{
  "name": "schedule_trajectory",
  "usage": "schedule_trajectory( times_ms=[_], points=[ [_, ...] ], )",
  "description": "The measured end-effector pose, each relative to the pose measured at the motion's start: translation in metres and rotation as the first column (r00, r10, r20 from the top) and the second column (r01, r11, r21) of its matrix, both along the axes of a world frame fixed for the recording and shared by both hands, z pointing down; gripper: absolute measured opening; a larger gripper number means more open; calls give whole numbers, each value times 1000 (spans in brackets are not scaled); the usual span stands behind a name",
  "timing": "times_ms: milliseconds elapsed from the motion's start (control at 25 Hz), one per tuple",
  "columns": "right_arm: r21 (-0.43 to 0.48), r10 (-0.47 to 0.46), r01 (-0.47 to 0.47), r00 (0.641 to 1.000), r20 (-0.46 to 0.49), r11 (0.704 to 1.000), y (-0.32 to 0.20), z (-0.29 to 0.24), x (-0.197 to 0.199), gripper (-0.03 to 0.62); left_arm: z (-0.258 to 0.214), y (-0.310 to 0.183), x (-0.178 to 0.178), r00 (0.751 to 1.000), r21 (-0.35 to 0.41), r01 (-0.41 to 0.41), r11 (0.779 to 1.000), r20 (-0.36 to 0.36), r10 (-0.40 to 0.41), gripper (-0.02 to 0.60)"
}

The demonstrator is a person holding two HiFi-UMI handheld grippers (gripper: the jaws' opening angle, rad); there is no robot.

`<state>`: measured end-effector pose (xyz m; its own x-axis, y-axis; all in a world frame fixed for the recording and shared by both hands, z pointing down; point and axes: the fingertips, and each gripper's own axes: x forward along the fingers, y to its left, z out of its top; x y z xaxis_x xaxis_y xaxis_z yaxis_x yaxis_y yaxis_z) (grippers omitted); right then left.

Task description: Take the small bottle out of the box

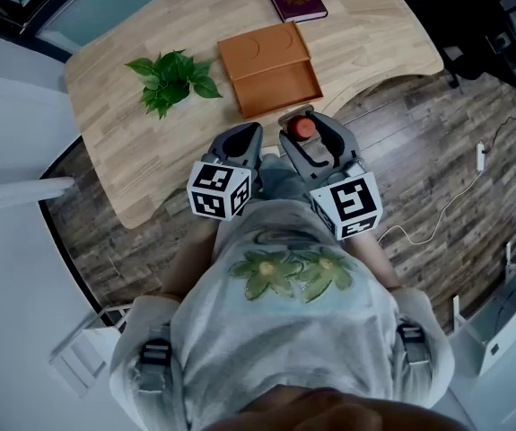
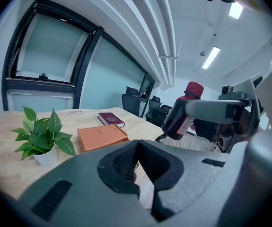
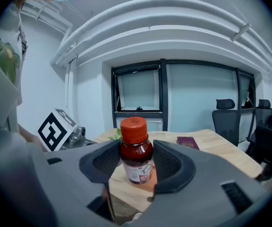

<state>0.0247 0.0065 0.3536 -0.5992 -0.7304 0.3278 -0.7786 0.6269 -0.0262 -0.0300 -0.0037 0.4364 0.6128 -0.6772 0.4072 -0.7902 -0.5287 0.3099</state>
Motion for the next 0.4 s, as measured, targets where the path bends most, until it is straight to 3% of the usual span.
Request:
schedule_trajectory(
  times_ms=[400],
  points=[
    [-38, -5, 5, 1000, -12, 999, -15, 12, -4, 215, -3, -13, -13, 1000, -2, 22, 1000, 7, -22, 8]
  ],
)
